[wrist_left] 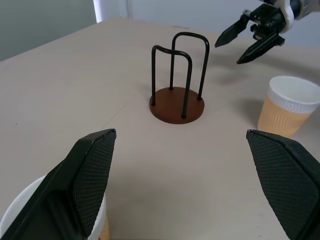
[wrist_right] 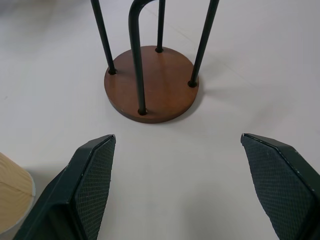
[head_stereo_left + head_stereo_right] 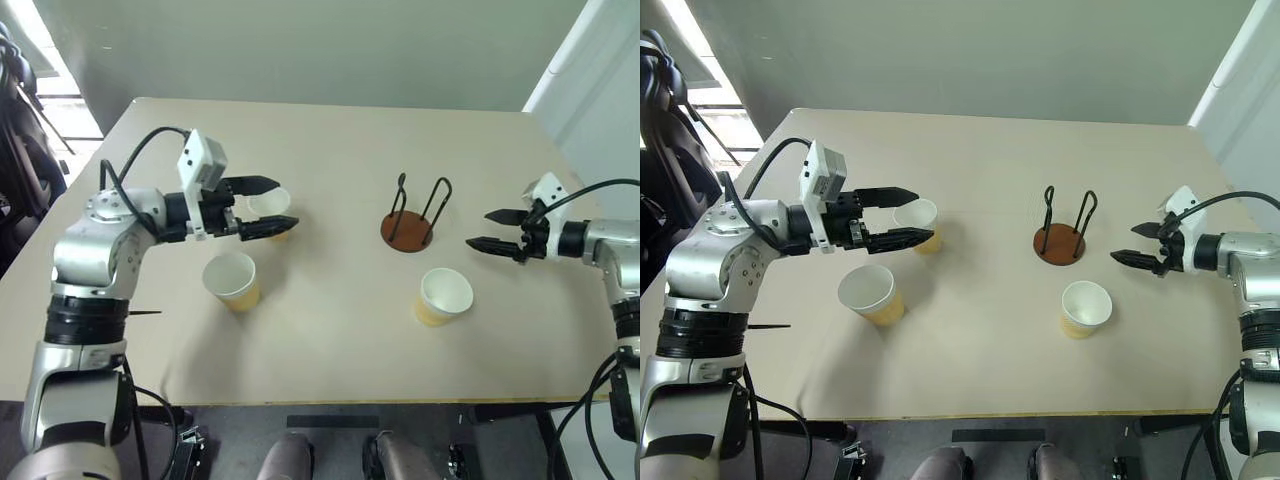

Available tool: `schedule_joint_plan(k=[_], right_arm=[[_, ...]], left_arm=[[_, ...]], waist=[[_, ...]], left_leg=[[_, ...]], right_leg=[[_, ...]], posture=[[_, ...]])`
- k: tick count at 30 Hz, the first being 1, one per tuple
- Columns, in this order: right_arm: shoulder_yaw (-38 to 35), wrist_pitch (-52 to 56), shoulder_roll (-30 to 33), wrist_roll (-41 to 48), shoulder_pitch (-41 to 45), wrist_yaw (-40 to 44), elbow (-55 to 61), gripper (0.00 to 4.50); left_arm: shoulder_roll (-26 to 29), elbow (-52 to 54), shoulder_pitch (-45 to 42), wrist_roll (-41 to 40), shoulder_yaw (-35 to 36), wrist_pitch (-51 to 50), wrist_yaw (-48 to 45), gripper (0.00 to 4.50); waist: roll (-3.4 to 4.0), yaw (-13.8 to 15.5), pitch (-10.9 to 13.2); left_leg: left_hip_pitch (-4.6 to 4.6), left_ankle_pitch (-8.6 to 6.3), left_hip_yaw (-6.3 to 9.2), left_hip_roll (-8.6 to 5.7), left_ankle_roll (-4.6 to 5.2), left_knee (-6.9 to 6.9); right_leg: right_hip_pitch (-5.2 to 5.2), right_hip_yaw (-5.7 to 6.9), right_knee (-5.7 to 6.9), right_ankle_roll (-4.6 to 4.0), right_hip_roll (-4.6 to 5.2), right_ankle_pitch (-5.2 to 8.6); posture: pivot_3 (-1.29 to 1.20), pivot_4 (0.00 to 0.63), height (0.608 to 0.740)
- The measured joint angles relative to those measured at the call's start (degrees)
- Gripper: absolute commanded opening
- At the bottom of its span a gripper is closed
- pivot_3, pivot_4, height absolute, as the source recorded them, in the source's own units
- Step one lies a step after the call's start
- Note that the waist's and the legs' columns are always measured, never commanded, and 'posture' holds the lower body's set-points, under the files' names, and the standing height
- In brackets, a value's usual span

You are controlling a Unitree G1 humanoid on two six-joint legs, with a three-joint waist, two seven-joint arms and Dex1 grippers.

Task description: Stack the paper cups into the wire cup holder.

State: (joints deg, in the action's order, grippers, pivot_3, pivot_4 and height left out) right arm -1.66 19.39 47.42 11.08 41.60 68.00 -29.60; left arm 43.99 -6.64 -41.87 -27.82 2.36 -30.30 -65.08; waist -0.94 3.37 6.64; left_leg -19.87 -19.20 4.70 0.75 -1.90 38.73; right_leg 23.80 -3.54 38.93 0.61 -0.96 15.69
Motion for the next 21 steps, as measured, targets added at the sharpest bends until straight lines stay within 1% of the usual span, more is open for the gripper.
schedule_joint_plan(k=[11,21], right_arm=[[0.2,3.7,-0.3,0.6,-0.5,0.3,3.2,4.07],[0.7,6.0,-2.7,1.4,-1.8,0.8,6.9,4.07]], left_arm=[[-0.9,0.0,0.0,0.5,0.0,1.7,-0.8,4.5],[-1.2,1.3,1.6,-0.1,1.2,2.3,0.5,4.5]], waist=[[0.0,-0.1,0.0],[0.0,-0.2,0.0]], left_leg=[[-0.02,0.03,0.0,0.0,0.06,0.02],[-0.03,0.04,0.0,0.0,0.07,0.02]], right_leg=[[0.01,0.0,-0.01,0.03,0.0,-0.02],[0.01,0.0,-0.02,0.04,0.0,-0.02]], posture=[[0.0,0.15,0.74],[0.0,0.15,0.74]])
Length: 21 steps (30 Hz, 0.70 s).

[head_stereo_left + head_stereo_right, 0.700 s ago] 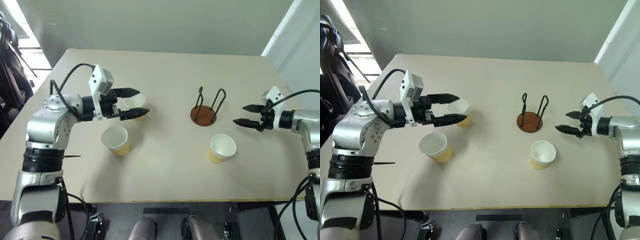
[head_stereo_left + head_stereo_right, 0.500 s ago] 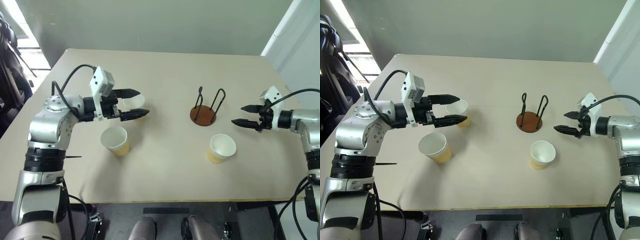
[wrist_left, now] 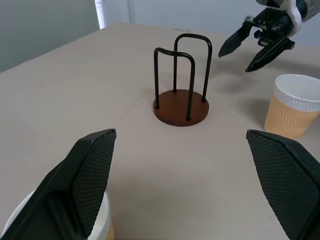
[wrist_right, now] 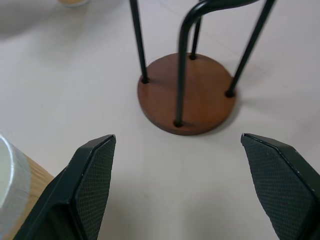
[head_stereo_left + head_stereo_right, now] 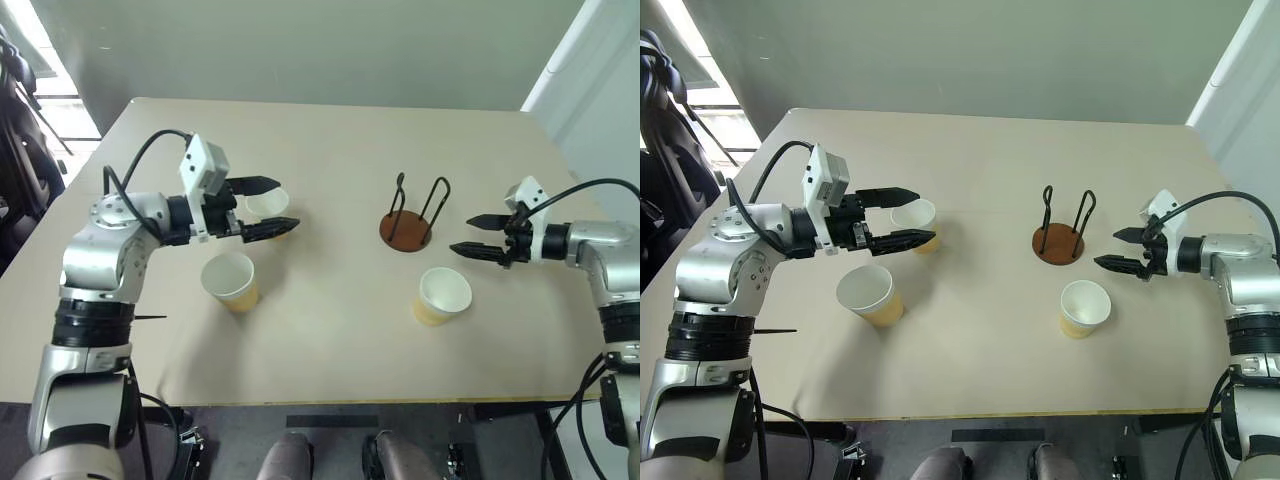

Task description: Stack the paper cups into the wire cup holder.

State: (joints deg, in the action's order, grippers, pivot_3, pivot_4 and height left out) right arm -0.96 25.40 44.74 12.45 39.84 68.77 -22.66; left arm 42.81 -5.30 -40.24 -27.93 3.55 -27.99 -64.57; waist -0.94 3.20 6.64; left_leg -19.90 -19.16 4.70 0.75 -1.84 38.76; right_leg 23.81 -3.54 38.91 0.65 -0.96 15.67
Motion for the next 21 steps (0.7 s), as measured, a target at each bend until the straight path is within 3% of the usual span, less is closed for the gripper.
schedule_joint_plan(k=[12,21], right_arm=[[1.8,-0.5,-2.3,0.3,0.9,-0.3,0.3,4.07],[2.4,-6.1,-4.5,-2.8,6.5,-3.3,-9.0,4.07]], left_arm=[[-0.2,0.6,0.1,-0.3,0.1,0.0,1.2,4.5],[-0.8,0.6,0.3,-0.3,0.3,0.3,1.6,4.5]], waist=[[0.0,0.0,0.0],[0.0,0.0,0.0]], left_leg=[[-0.01,0.01,0.0,0.0,0.01,0.06],[-0.01,0.01,0.03,0.0,0.02,0.07]], right_leg=[[0.0,0.0,0.01,0.02,0.0,-0.01],[0.01,0.0,0.03,0.02,0.0,-0.02]], posture=[[0.0,0.15,0.74],[0.0,0.15,0.74]])
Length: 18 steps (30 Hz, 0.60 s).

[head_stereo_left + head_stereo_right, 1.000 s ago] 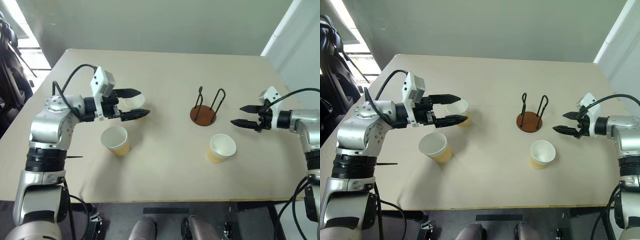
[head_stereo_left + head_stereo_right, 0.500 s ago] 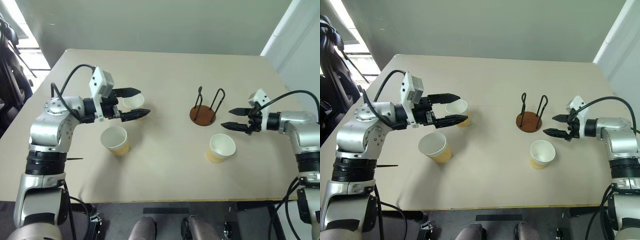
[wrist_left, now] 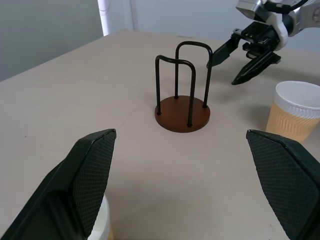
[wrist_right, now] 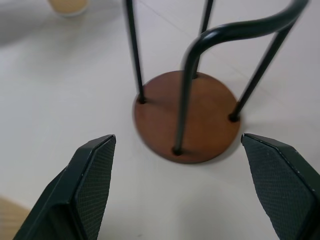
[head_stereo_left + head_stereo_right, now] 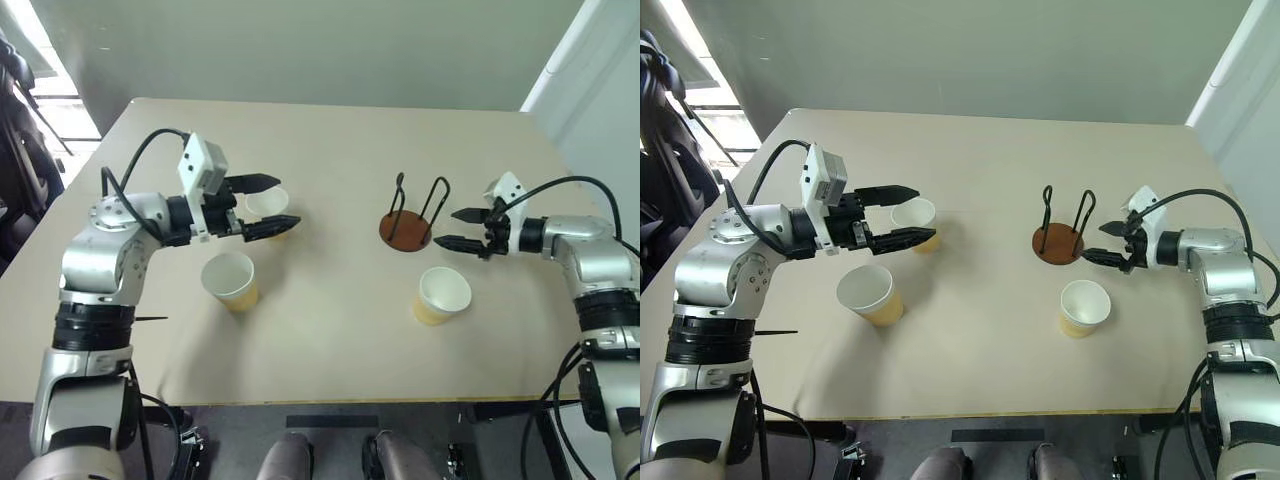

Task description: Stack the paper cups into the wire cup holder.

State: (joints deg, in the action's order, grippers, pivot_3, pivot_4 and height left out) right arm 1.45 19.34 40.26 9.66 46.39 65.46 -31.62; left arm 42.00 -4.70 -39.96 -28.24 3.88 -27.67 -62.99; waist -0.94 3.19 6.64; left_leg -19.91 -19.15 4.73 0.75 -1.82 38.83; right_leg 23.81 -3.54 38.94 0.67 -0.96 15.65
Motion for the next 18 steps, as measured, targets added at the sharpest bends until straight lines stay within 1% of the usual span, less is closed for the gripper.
schedule_joint_plan(k=[4,9,12,14,15,16,17,18], right_arm=[[0.0,-0.8,-1.5,-0.4,2.0,0.0,-1.5,4.07],[1.4,-0.8,-4.8,-0.5,2.9,0.5,-2.0,4.07],[1.9,-0.3,-5.7,-0.4,2.9,1.0,-2.0,4.07],[2.0,0.0,-6.3,-0.4,3.0,1.0,-2.0,3.7],[2.0,0.0,-6.3,-0.4,3.1,1.0,-2.0,3.65],[2.0,0.0,-6.4,-0.4,3.3,1.0,-2.0,3.29],[2.1,0.0,-6.6,-0.5,3.8,0.9,-2.1,3.14],[2.1,-0.1,-6.9,-0.5,4.7,0.9,-2.7,2.8]], left_arm=[[-0.2,0.0,0.0,0.0,0.0,0.1,0.3,4.5],[-0.3,0.0,0.0,0.0,0.1,0.2,0.6,4.5],[-0.3,0.0,0.1,-0.1,0.2,0.2,0.6,4.5],[-0.3,0.0,0.3,-0.7,0.8,0.0,0.5,4.5],[-0.2,0.0,0.4,-0.9,0.9,-0.1,0.5,4.5],[-0.2,0.0,0.5,-1.4,1.0,-0.2,0.4,4.5],[0.3,0.2,0.8,-1.7,1.0,-0.7,-0.3,4.5],[2.2,0.4,1.4,-1.9,1.0,-1.5,-2.1,4.5]], waist=[[0.0,0.0,0.0],[0.0,0.0,0.0],[0.0,0.1,0.0],[0.0,0.1,0.0],[0.0,0.1,0.0],[0.0,0.1,0.0],[0.0,0.1,0.0],[0.01,-0.1,0.0]], left_leg=[[0.0,0.0,0.0,0.0,0.0,0.0],[0.0,0.0,0.0,0.0,0.0,0.0],[-0.02,0.0,0.01,0.0,0.0,0.0],[-0.04,0.0,0.01,0.0,0.0,0.01],[-0.03,0.0,0.01,0.0,0.0,0.01],[-0.04,0.0,0.02,0.0,0.0,0.01],[-0.04,0.0,0.02,0.0,0.0,0.01],[-0.05,0.0,0.01,0.0,0.0,-0.01]], right_leg=[[0.0,0.0,-0.01,0.0,0.0,0.0],[0.01,0.0,-0.01,0.0,0.0,0.0],[0.01,0.0,-0.01,-0.01,0.0,0.0],[0.01,0.01,-0.02,-0.01,0.0,-0.01],[0.01,0.0,-0.02,-0.01,0.0,-0.01],[0.01,0.01,-0.03,-0.01,0.0,-0.01],[0.01,0.01,-0.02,-0.01,0.0,-0.01],[0.06,0.0,-0.01,-0.01,0.0,-0.01]], posture=[[0.0,0.15,0.74],[0.0,0.15,0.74],[0.0,0.15,0.74],[0.0,0.15,0.74],[0.0,0.15,0.74],[0.0,0.15,0.74],[0.0,0.15,0.74],[0.0,0.15,0.74]])
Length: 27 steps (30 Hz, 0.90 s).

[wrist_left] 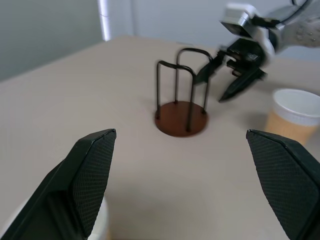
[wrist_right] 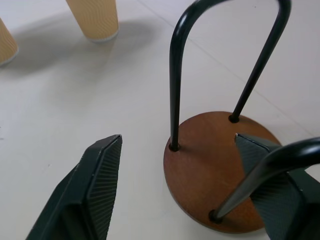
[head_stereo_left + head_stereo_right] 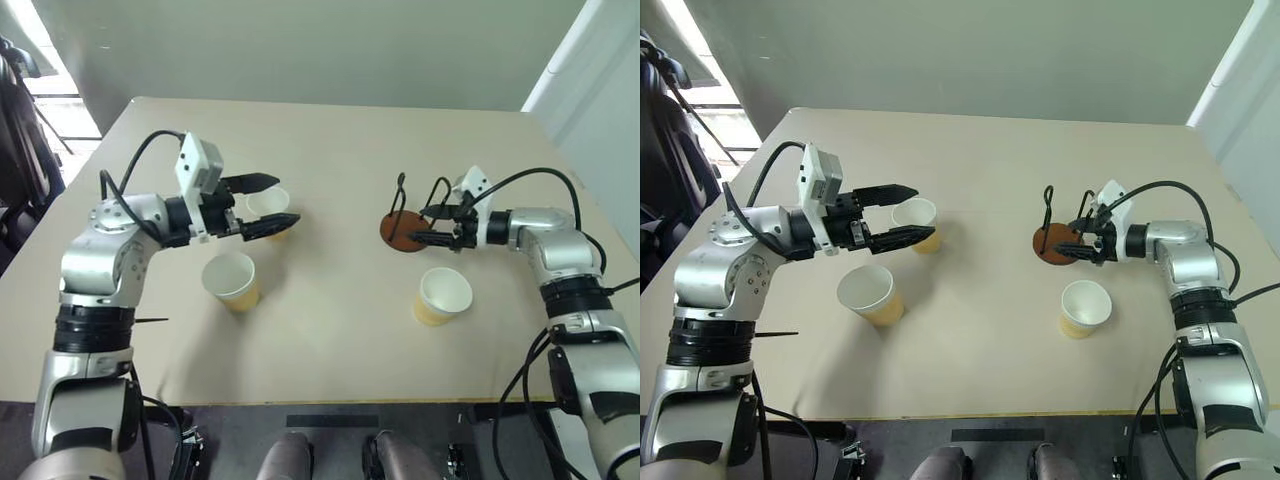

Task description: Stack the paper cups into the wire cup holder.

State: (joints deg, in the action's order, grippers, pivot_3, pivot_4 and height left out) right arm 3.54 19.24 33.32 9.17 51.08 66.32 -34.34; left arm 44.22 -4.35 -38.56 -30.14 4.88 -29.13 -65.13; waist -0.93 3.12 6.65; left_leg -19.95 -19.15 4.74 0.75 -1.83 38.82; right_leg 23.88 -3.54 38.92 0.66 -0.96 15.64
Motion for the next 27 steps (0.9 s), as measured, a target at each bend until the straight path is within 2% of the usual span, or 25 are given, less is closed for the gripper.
schedule_joint_plan(k=[3,6,8,17,27], right_arm=[[0.0,-0.2,0.0,-0.4,1.3,-0.1,-2.1,1.74],[0.0,-0.9,0.1,-0.6,2.0,-0.1,-4.1,0.61],[0.0,-1.4,0.0,-0.8,2.7,-0.1,-5.0,0.01],[0.2,-0.9,0.1,-1.4,3.5,2.8,-4.5,0.01],[0.9,8.7,2.7,3.5,-4.7,7.5,20.3,0.01]], left_arm=[[2.4,0.0,0.1,0.0,0.2,-0.1,-1.8,4.5],[2.6,0.0,0.1,0.0,0.3,-0.1,-2.4,4.5],[2.6,0.0,0.1,0.0,0.3,-0.1,-2.5,4.5],[2.7,0.0,-0.1,0.0,0.3,-0.7,-4.0,4.5],[4.0,0.1,-0.3,0.1,-0.4,-2.0,-6.7,4.5]], waist=[[0.01,-0.1,0.0],[0.01,-0.1,0.0],[0.01,0.1,0.0],[0.02,0.0,0.0],[0.03,0.0,0.0]], left_leg=[[0.0,0.0,0.01,0.0,0.0,-0.02],[-0.01,0.0,0.01,0.0,0.0,-0.01],[-0.02,0.0,0.02,0.0,0.0,-0.01],[-0.06,0.0,0.02,0.0,0.0,-0.03],[-0.13,0.0,0.03,0.0,0.0,-0.01]], right_leg=[[0.01,0.0,0.0,0.0,0.0,0.0],[0.01,0.0,0.0,-0.01,0.01,0.0],[0.01,0.0,0.0,-0.01,0.01,0.0],[0.04,0.0,-0.01,-0.01,0.01,0.0],[0.04,0.03,-0.11,-0.01,0.01,0.0]], posture=[[0.0,0.15,0.74],[0.0,0.15,0.74],[0.0,0.15,0.74],[0.0,0.15,0.74],[0.0,0.15,0.74]])
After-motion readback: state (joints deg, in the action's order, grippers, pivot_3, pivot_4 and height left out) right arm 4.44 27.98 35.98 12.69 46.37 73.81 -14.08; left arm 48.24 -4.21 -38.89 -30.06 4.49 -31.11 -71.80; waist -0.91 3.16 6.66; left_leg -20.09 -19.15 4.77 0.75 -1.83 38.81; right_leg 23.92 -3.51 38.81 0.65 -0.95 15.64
